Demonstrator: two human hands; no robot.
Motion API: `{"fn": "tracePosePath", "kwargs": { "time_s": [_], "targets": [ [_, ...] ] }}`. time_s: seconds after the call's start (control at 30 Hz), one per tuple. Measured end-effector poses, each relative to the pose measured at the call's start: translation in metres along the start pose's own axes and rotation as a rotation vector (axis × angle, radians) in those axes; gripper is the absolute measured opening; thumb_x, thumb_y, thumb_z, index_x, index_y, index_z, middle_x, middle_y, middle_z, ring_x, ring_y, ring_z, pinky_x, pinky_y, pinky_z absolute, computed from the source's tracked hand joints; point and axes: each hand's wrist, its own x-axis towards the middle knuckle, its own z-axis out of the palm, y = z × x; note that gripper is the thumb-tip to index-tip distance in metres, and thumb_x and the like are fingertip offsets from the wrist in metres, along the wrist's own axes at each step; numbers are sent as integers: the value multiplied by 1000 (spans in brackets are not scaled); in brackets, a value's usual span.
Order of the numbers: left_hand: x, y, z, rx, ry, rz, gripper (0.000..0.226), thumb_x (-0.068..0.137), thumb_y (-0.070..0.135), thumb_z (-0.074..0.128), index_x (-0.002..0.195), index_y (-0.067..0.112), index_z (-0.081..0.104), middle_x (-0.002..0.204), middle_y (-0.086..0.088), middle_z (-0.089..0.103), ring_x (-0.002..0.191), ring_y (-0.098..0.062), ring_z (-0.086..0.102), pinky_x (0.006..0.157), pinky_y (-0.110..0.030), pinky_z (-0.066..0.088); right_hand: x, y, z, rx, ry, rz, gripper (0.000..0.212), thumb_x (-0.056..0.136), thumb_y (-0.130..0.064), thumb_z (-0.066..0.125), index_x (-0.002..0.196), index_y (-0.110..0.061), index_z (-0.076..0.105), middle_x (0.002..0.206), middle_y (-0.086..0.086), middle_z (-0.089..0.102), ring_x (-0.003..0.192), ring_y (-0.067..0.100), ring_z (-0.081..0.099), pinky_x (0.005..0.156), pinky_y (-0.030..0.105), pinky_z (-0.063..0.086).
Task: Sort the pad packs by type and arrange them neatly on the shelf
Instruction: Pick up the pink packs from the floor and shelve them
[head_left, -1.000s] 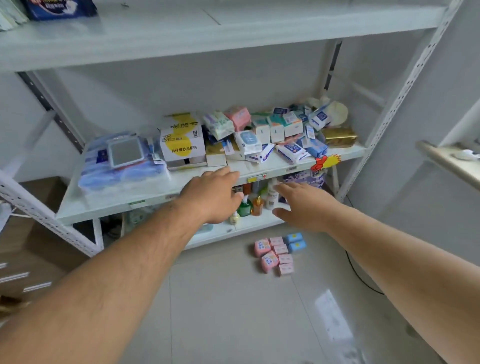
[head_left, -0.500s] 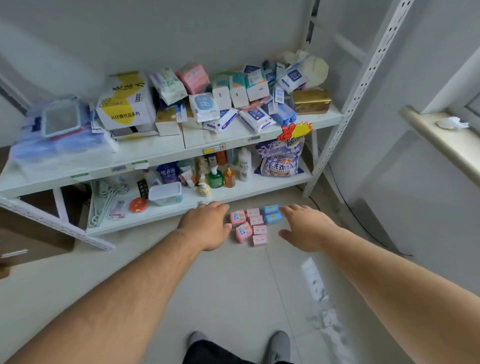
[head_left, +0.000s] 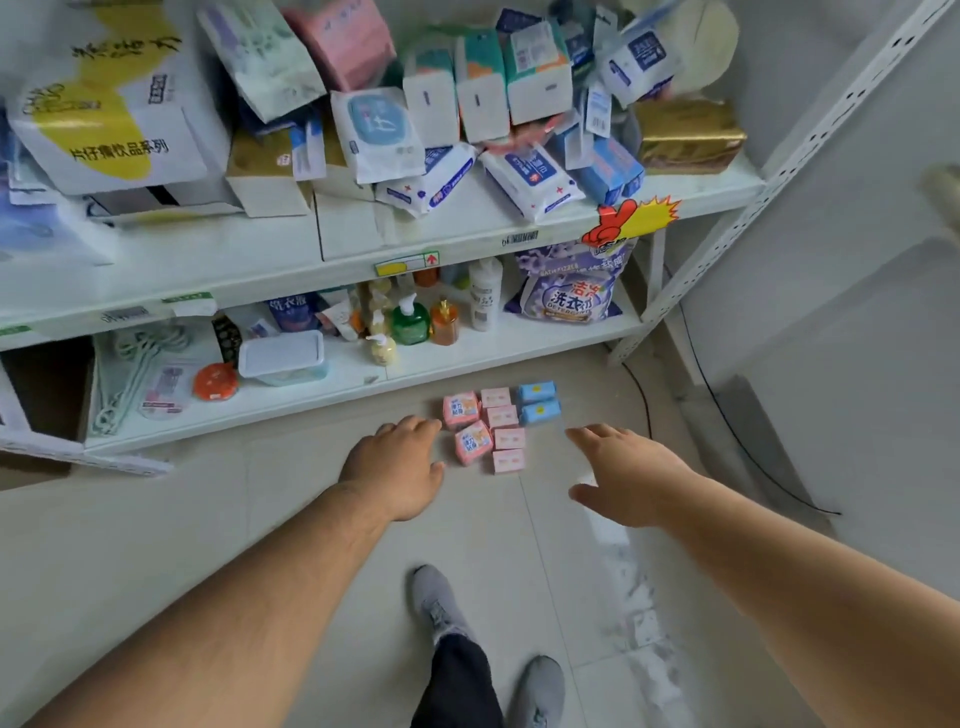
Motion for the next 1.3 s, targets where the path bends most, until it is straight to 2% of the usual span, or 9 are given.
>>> {"fn": "tracePosePath", "kwargs": {
  "time_s": [0.27,0.43,0.57,0.73,0.9,1.0,1.17,1.23,1.3],
  "targets": [
    [150,-53,96,-55,-10,-67,63,96,39,49,152,24,25,156,2,31,135,-26,40,104,-40,41,181,9,67,13,-45,-34,77,95,-47,59,156,-25,18,157,1,36,138,26,41,105,42,44],
    [245,-72,189,-62,7,-86,64,95,39,50,152,24,24,157,4,28,135,-26,39,103,-38,41,310,14,150,7,-23,-105,80,91,-47,64,155,-27,21,156,-1,36,137,25,42,102,40,45],
    [318,-87,266,-73,20,-110,69,94,38,55,153,23,23,159,4,25,137,-26,37,103,-38,40,396,20,229,18,-20,-139,87,89,-45,67,157,-25,18,161,-2,28,141,25,37,107,39,41],
    [400,-110,341,-78,51,-128,77,90,36,63,153,21,22,161,1,19,141,-29,31,110,-40,37,484,31,309,-18,10,-174,92,87,-44,70,158,-22,16,162,-1,26,141,26,36,109,40,41],
    [470,-125,386,-89,80,-137,88,85,34,71,154,25,18,164,1,10,146,-28,24,114,-40,32,558,42,347,-84,106,-213,86,85,-44,72,152,-19,24,155,3,34,134,30,40,109,41,40],
    [507,-127,403,-84,96,-113,97,81,34,76,155,26,14,165,1,7,146,-28,22,115,-40,31,595,39,359,-129,148,-289,90,85,-47,71,154,-21,20,156,1,33,133,25,39,108,39,37],
    [555,-127,424,-27,61,-57,113,73,42,80,157,27,6,165,2,0,147,-28,19,116,-44,30,628,35,375,-178,175,-384,84,88,-44,68,154,-21,23,155,2,34,134,23,38,111,38,35],
    [569,-129,429,-21,39,-42,117,71,48,80,157,25,5,165,2,3,147,-28,20,117,-45,29,633,34,378,-188,213,-412,77,88,-43,67,151,-21,28,151,3,36,132,23,40,109,38,38],
    [578,-131,434,-19,38,-34,117,69,48,81,157,22,8,162,0,16,143,-28,29,113,-43,33,637,33,381,-196,242,-438,69,90,-40,65,148,-19,34,148,5,38,129,24,42,106,40,41]
  ]
}}
